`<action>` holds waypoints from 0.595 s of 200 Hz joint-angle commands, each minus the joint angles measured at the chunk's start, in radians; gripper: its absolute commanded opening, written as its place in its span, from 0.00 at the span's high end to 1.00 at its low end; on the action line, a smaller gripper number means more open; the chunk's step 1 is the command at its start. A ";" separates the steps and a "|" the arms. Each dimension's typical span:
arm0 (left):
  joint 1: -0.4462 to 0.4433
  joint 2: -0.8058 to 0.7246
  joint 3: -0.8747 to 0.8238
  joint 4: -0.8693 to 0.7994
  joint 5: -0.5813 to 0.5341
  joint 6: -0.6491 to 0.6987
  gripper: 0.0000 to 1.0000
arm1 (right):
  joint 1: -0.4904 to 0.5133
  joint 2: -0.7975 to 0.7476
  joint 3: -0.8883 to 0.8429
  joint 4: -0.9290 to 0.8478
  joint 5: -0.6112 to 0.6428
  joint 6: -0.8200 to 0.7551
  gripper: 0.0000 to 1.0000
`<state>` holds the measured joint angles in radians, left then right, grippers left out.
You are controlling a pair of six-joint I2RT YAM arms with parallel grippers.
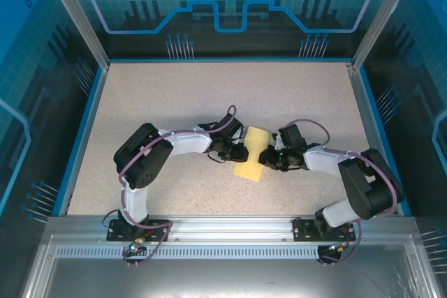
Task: Fold a paper plane with a square sheet of paper (pick it up from the middle)
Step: Fold the square sheet of paper in half at the center of the table.
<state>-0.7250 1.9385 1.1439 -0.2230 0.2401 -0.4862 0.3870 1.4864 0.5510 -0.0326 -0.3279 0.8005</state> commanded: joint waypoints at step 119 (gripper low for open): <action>0.019 0.048 -0.002 -0.097 -0.091 0.042 0.74 | -0.014 0.005 0.121 -0.033 0.008 -0.015 0.86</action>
<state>-0.7246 1.9385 1.1439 -0.2237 0.2398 -0.4683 0.3851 1.4483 0.6426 -0.1246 -0.2852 0.7631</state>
